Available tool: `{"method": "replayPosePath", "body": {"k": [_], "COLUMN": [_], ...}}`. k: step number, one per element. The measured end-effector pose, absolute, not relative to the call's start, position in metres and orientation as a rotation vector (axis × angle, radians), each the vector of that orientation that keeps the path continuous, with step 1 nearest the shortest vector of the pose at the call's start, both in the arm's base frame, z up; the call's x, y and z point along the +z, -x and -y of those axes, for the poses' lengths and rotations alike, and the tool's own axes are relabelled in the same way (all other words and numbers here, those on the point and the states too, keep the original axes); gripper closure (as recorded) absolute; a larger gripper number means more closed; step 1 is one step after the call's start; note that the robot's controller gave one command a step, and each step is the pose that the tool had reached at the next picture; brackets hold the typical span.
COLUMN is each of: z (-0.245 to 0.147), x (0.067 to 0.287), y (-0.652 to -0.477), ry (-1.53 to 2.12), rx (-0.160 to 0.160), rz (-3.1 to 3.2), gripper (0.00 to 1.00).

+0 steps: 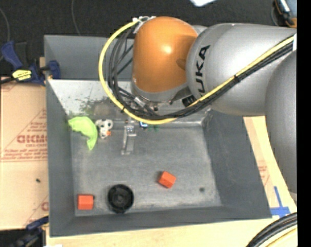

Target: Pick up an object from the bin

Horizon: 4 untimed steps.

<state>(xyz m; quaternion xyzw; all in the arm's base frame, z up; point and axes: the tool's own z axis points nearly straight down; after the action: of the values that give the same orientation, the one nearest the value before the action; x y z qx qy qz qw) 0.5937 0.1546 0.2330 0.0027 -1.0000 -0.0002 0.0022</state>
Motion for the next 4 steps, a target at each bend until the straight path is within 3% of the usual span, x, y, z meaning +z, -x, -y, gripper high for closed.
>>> {"method": "replayPosePath", "body": {"k": [1,2,3,4], "z": [-0.154,-0.105,-0.121,-0.097], "x": [0.238,0.183,0.171,0.179], "y": [-0.595,-0.605,-0.582,-0.648], "ry": [-0.002,-0.215,-0.344,-0.407], "rx": [-0.003,-0.001,0.0,0.0], "rz": [3.145,3.137,3.127,3.124], "gripper": [0.0,0.0,0.0,0.0]}}
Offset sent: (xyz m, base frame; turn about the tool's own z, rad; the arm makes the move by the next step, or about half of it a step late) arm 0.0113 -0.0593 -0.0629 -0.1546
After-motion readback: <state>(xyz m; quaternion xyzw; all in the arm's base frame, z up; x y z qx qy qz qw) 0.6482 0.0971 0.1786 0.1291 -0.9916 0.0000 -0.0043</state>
